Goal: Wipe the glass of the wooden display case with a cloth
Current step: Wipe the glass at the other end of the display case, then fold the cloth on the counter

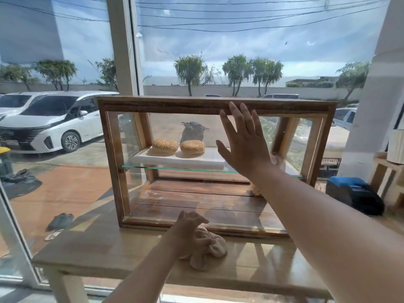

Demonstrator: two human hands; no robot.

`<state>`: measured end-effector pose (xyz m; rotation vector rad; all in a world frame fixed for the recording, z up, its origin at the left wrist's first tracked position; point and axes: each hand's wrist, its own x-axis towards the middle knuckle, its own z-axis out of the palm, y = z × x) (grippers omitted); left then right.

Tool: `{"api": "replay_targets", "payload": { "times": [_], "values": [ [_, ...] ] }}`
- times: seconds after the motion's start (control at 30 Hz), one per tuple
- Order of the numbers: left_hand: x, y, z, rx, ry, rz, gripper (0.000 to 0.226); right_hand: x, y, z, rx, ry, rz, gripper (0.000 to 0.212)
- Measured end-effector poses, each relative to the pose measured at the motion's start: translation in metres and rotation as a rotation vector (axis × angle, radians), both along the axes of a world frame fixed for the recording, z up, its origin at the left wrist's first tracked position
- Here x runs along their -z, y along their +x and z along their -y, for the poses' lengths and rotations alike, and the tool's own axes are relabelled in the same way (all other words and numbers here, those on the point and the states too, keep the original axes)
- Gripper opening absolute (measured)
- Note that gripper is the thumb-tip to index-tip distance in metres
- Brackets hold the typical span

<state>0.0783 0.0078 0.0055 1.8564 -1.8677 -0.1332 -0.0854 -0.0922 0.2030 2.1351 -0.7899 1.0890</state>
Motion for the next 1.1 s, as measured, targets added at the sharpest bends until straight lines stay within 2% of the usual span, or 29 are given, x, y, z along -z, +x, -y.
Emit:
{"api": "replay_targets", "payload": {
  "times": [0.07, 0.13, 0.2, 0.27, 0.33, 0.47, 0.57, 0.63, 0.73, 0.83, 0.9, 1.0, 1.1],
  "values": [
    [-0.007, 0.004, -0.005, -0.108, -0.029, -0.029, 0.041, 0.030, -0.013, -0.003, -0.043, -0.080, 0.059, 0.043],
    [-0.009, 0.008, -0.010, -0.161, 0.027, 0.047, 0.037, 0.063, -0.025, -0.005, -0.060, 0.029, 0.054, 0.028],
    [-0.004, 0.013, -0.013, -0.218, 0.053, -0.009, 0.028, 0.097, -0.035, -0.003, -0.062, 0.336, 0.035, 0.027],
    [0.003, 0.016, -0.014, -0.294, 0.073, -0.190, 0.032, 0.128, -0.040, -0.006, -0.048, 0.696, 0.018, 0.032],
    [0.005, 0.017, -0.014, -0.359, 0.100, -0.313, 0.035, 0.156, -0.039, -0.012, -0.016, 0.955, 0.002, 0.035],
    [0.004, 0.016, -0.010, -0.435, 0.117, -0.457, 0.045, 0.202, -0.026, -0.028, 0.091, 1.306, 0.082, 0.026],
    [0.003, 0.014, -0.007, -0.465, 0.217, -0.545, 0.057, 0.220, -0.018, -0.036, 0.097, 1.504, 0.217, 0.030],
    [0.000, 0.011, -0.008, -0.437, 0.251, -0.560, 0.043, 0.224, -0.015, -0.039, 0.073, 1.579, 0.299, 0.027],
    [-0.009, 0.006, -0.010, -0.348, 0.290, -0.578, 0.016, 0.222, -0.016, -0.038, 0.110, 1.592, 0.299, 0.018],
    [-0.010, 0.008, -0.008, -0.291, 0.274, -0.786, 0.010, 0.211, -0.021, -0.030, 0.075, 1.606, 0.364, 0.011],
    [-0.011, 0.009, -0.007, -0.237, 0.279, -0.909, 0.006, 0.204, -0.026, -0.024, 0.014, 1.625, 0.487, 0.010],
    [-0.015, 0.009, -0.001, -0.229, 0.234, -0.874, 0.009, 0.195, -0.031, -0.017, -0.140, 1.671, 0.707, 0.012],
    [-0.027, 0.007, 0.004, -0.201, 0.148, -0.872, 0.013, 0.183, -0.035, -0.017, -0.257, 1.680, 0.715, 0.017]
  ]
}}
